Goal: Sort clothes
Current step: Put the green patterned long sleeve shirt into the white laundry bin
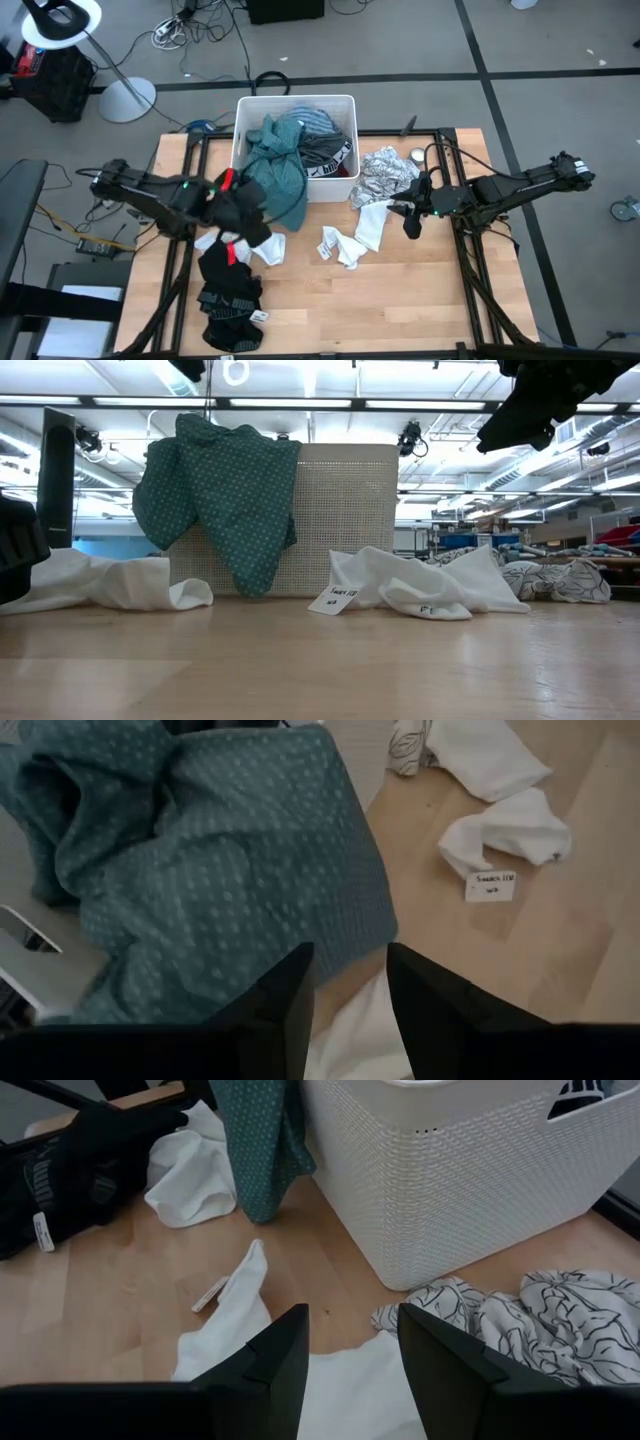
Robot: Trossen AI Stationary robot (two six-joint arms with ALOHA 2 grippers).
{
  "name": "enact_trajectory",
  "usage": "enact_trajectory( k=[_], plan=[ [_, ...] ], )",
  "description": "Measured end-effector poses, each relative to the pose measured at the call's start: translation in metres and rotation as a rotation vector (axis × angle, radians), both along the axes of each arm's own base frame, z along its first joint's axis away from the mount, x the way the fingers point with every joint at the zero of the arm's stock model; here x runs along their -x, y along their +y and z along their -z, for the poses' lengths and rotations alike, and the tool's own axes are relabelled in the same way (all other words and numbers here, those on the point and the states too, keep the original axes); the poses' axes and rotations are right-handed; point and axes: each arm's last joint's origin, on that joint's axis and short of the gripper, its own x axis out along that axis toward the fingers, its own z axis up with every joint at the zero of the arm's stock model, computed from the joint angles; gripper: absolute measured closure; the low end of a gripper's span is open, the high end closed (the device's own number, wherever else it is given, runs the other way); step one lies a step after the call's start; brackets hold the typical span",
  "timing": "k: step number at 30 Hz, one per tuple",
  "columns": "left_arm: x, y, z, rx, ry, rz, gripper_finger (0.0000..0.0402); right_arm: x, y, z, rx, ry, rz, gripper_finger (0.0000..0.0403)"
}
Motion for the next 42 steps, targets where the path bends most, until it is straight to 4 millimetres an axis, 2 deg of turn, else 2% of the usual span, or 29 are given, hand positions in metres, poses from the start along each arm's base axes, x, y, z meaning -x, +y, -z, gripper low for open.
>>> enact_trajectory(
  k=[5,10,19,23,26,30,37,42],
  plan=[
    [0.013,-0.014,0.031,-0.011,0.02,-0.041,0.0269,0.0,0.0,0.0,0.0,0.0,-0.001,0.0247],
    [0.032,-0.016,0.073,0.017,-0.032,-0.101,0.0269,0.0,0.0,0.0,-0.008,-0.002,0.001,0.0247],
    [0.059,-0.004,0.136,0.149,-0.273,-0.094,0.0269,0.0,0.0,0.0,-0.009,-0.003,0.003,0.0247],
    [0.061,0.005,0.165,0.162,-0.369,-0.092,0.0269,0.0,0.0,0.0,-0.009,-0.003,0.003,0.0247],
    [0.056,0.008,0.176,0.184,-0.478,-0.053,0.0269,0.0,0.0,0.0,-0.009,-0.003,0.003,0.0247],
    [0.052,0.018,0.19,0.151,-0.507,-0.068,0.0269,0.0,0.0,0.0,-0.007,-0.004,0.006,0.0247],
    [0.039,0.032,0.19,0.069,-0.531,-0.064,0.0269,0.0,0.0,0.0,-0.008,-0.004,0.007,0.0247],
    [0.029,0.037,0.185,0.078,-0.593,-0.027,0.0271,0.0,0.0,0.0,-0.007,-0.003,0.007,0.0247]
  ],
)
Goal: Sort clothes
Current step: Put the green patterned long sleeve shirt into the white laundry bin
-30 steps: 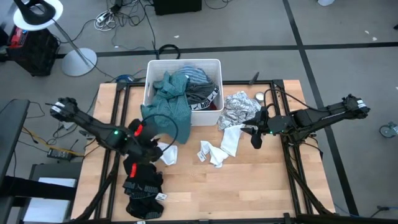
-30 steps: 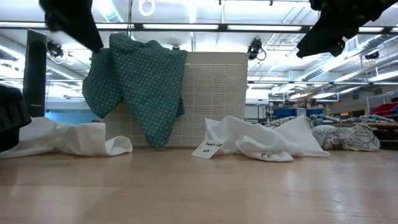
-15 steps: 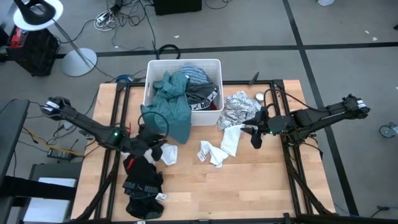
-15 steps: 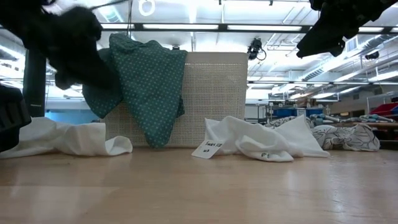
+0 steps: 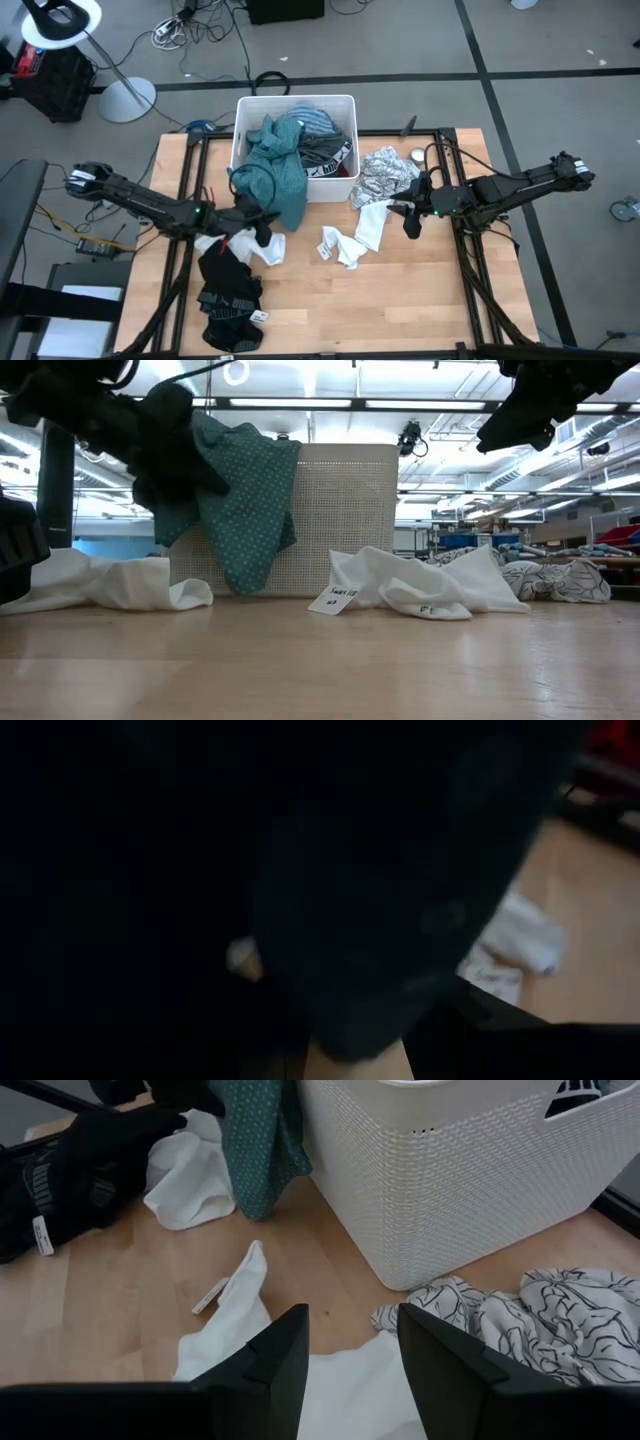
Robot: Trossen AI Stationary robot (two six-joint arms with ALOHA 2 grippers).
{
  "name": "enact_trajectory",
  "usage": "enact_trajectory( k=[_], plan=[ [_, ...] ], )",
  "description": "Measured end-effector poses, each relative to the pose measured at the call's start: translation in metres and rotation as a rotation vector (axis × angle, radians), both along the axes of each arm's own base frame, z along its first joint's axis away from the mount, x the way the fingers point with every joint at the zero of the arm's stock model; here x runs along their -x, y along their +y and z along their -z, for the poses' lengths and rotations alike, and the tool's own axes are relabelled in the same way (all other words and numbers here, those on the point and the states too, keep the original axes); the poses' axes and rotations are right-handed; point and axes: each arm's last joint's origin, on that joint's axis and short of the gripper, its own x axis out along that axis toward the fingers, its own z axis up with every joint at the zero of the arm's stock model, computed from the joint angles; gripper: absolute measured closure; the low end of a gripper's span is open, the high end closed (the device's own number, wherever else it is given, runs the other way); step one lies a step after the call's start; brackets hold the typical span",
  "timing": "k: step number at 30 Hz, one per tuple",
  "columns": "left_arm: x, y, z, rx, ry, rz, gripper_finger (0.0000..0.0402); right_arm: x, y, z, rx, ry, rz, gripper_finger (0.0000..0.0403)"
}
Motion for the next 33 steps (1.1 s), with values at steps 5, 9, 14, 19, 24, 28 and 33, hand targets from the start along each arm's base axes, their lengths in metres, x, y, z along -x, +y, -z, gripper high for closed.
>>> enact_trajectory(
  k=[5,9,14,19,24,28,33],
  plan=[
    [-0.005,0.0,-0.008,-0.019,-0.074,0.044,0.0342,0.0,0.0,0.0,0.0,0.0,0.0,0.0247],
    [-0.012,-0.003,-0.031,-0.049,-0.172,0.145,0.0392,0.0,0.0,0.0,0.0,0.0,0.0,0.0247],
    [-0.021,-0.003,-0.072,-0.176,-0.188,0.189,0.0398,0.0,0.0,0.0,0.0,0.0,-0.001,0.0247],
    [-0.026,0.011,-0.127,-0.303,-0.091,0.17,0.04,0.0,0.0,0.0,0.001,0.0,-0.001,0.0247],
    [-0.019,0.033,-0.187,-0.423,-0.061,0.095,0.04,0.0,0.0,0.0,0.001,0.0,-0.001,0.0247],
    [-0.008,0.052,-0.228,-0.515,-0.076,0.015,0.0401,0.0,0.0,0.0,0.001,0.0,-0.001,0.0247],
    [0.007,0.075,-0.258,-0.586,-0.092,-0.111,0.0401,0.0,0.0,0.0,0.001,0.0,-0.001,0.0247]
  ],
)
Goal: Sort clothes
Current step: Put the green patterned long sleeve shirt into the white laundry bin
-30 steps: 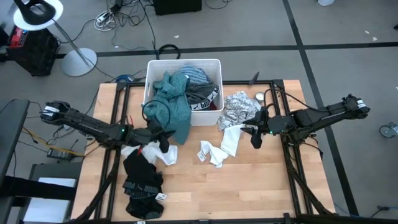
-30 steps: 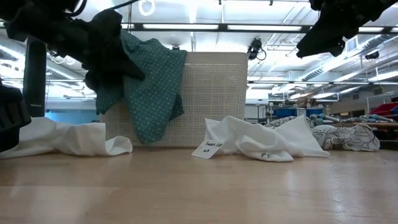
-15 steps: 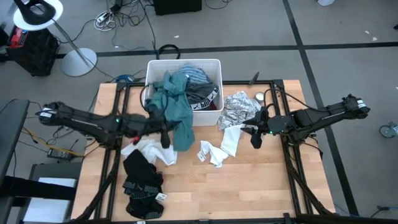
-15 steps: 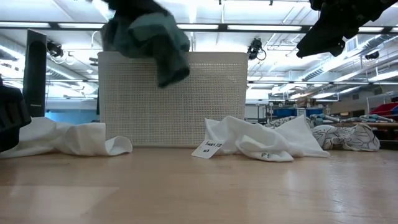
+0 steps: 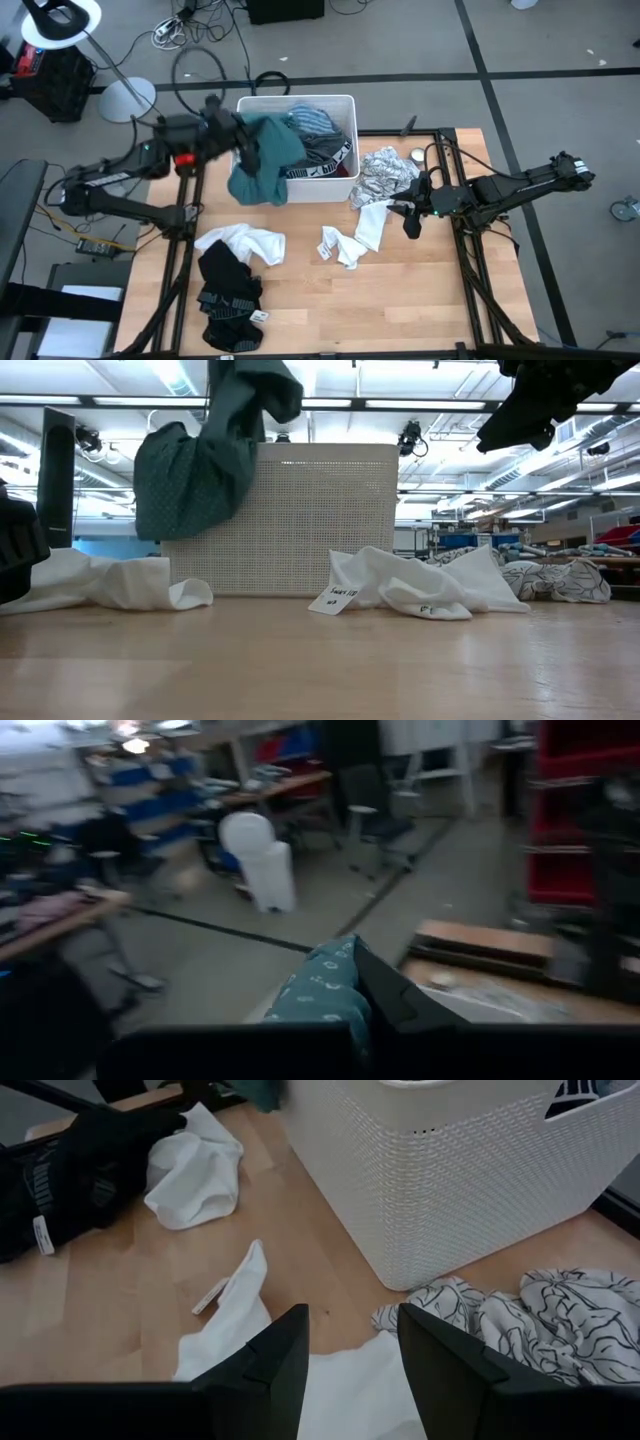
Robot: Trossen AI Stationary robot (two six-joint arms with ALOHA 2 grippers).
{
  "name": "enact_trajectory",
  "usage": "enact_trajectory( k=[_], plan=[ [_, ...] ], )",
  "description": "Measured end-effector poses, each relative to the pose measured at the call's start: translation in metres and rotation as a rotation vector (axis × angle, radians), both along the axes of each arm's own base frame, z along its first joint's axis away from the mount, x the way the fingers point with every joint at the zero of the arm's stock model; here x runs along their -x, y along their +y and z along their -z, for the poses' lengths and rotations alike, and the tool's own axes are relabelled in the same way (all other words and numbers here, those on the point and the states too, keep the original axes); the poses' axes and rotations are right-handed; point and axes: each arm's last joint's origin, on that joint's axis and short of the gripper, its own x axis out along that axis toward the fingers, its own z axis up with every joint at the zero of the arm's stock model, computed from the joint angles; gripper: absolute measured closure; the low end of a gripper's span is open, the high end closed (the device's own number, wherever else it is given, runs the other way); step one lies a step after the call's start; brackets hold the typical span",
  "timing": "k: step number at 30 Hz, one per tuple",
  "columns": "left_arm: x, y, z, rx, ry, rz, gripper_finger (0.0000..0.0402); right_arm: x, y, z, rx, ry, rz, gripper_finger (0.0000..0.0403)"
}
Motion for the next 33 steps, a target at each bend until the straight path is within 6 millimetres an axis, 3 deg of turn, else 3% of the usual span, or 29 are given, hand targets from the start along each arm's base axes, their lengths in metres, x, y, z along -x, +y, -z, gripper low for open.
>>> enact_trajectory(
  k=[5,10,22,29,33],
  plan=[
    [0.013,0.021,-0.025,-0.067,-0.1,-0.109,0.0401,0.0,0.0,0.0,0.001,0.0,-0.001,0.0247],
    [0.009,0.038,-0.036,-0.09,-0.121,-0.077,0.0401,0.0,0.0,0.0,0.008,0.002,-0.004,0.0247],
    [-0.038,0.072,0.037,0.165,0.362,-0.097,0.0398,0.0,0.0,0.0,0.015,0.005,-0.009,0.0247],
    [-0.061,0.083,0.067,0.253,0.493,-0.105,0.0393,0.0,0.0,0.0,0.013,0.005,-0.008,0.0247],
    [-0.07,0.086,0.079,0.31,0.519,-0.086,0.0363,0.0,0.0,0.0,0.009,0.003,-0.005,0.0247]
  ],
)
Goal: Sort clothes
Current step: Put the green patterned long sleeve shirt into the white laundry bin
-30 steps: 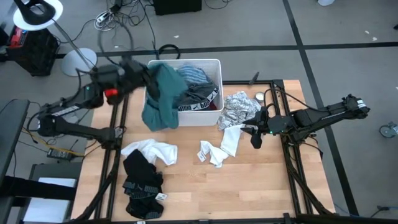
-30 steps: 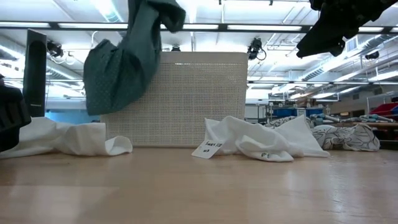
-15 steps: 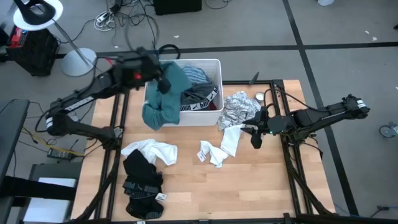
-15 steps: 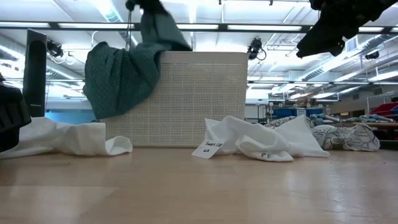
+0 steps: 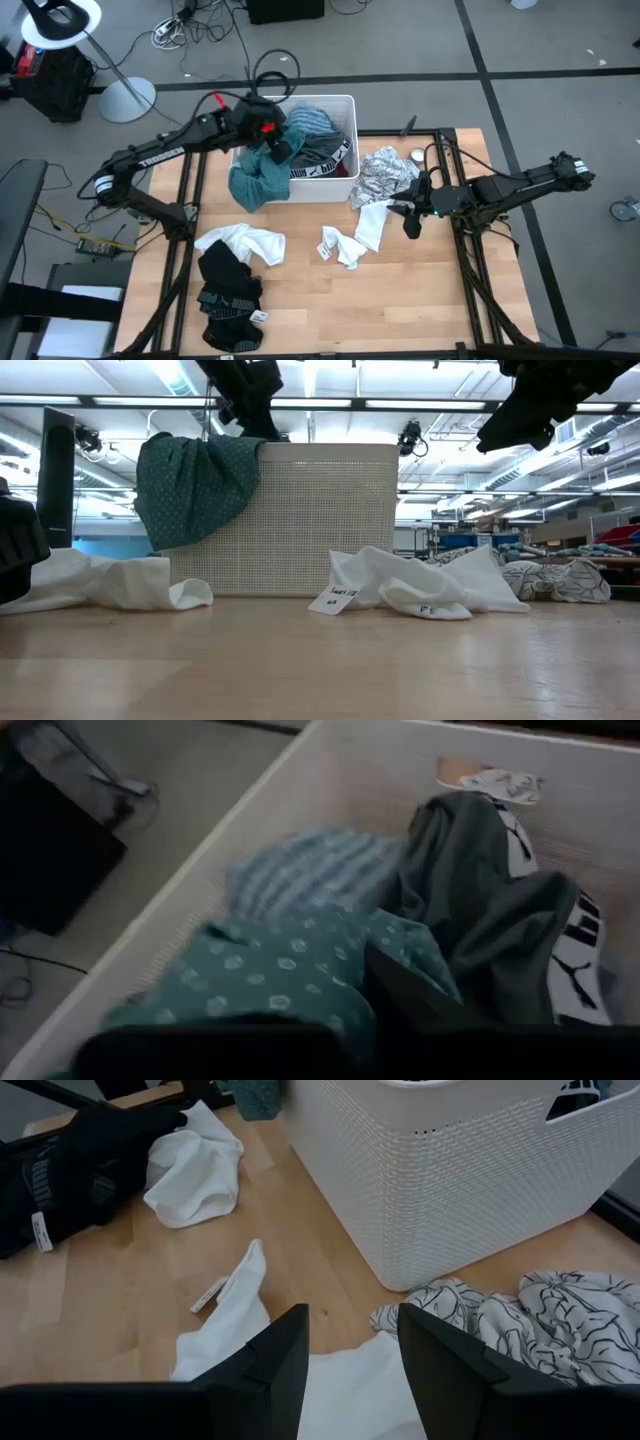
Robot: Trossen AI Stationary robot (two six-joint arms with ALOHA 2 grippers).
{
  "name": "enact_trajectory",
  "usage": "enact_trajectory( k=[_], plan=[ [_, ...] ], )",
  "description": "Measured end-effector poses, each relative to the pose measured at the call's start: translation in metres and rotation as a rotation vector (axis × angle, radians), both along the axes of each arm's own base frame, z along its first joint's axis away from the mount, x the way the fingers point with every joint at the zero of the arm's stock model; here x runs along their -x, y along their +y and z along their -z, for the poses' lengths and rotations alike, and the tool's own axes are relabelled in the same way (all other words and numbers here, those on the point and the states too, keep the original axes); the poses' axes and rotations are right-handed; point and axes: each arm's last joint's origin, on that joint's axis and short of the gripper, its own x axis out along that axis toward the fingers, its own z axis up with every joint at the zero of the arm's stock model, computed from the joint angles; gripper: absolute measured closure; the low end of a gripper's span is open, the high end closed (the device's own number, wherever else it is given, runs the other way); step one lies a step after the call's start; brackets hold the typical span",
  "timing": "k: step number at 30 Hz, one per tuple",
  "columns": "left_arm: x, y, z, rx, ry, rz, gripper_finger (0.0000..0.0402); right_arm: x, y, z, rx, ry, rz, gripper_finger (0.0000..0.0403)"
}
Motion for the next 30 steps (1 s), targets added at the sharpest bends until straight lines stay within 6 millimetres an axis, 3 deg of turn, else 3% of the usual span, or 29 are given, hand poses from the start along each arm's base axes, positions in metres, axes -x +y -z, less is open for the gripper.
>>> enact_trajectory(
  k=[9,23,30],
  plan=[
    [0.005,-0.003,0.005,0.041,0.056,0.0,0.028,0.0,0.0,0.0,-0.001,0.0,0.001,0.0247],
    [0.045,-0.022,-0.027,0.031,-0.052,-0.048,0.0275,0.0,0.0,0.0,-0.001,-0.001,0.001,0.0247],
    [0.066,-0.05,-0.03,0.132,-0.033,-0.042,0.0275,0.0,0.0,0.0,-0.001,0.0,0.0,0.0247]
  ],
)
